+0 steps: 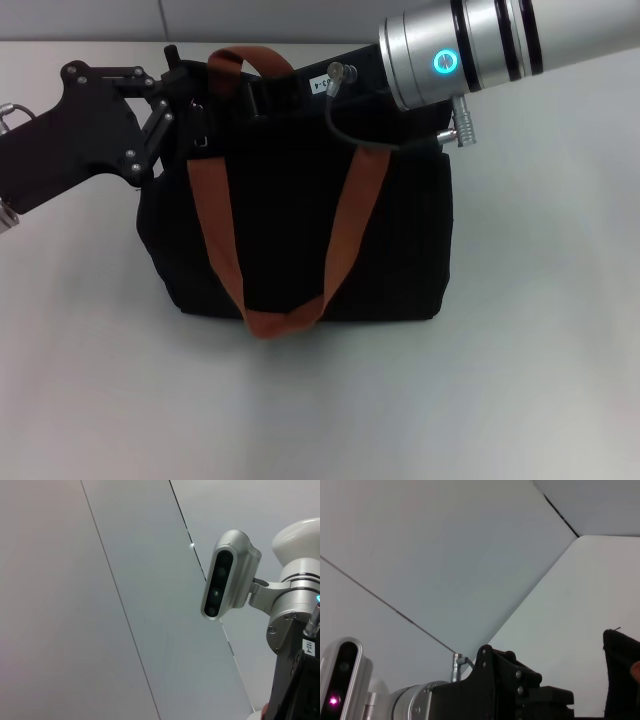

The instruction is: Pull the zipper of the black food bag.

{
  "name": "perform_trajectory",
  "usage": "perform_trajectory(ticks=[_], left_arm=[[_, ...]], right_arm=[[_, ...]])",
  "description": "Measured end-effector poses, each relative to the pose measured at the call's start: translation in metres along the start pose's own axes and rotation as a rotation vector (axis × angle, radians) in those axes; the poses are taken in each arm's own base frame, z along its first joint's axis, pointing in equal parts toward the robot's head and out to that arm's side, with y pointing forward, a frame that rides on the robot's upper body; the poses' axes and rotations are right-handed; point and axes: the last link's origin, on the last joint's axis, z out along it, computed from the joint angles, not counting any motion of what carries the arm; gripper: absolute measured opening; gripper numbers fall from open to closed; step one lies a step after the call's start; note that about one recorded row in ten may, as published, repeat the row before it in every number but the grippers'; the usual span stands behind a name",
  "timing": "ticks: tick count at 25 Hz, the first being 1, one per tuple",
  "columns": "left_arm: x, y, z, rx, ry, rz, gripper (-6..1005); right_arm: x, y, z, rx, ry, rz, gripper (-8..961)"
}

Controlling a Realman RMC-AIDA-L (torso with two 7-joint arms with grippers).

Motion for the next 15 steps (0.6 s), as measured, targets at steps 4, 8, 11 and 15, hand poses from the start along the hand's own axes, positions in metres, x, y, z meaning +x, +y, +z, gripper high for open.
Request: perform_trajectory(ticks=[4, 8, 11, 15], left_arm=[[-0.0002, 0.0007, -0.0011, 0.0, 0.0, -0.002, 98], [-0.0002, 0.0009, -0.0024, 0.001, -0.001, -0.002, 99], [-0.0003, 0.0009, -0.0026, 0.001, -0.001, -0.002, 100], [-0.0002, 0.0009, -0.0029, 0.002, 0.0, -0.002, 101]], right_arm=[[-0.0003, -0.0004, 0.0007, 0.007, 0.001, -0.007, 37], [-0.0019, -0.0001, -0.0004, 0.011, -0.001, -0.017, 23], [-0.0028, -0.0001, -0.0012, 0.015, 0.001, -0.025, 13], [-0.0044, 0.0008, -0.0037, 0.037, 0.019, -0.048, -1]])
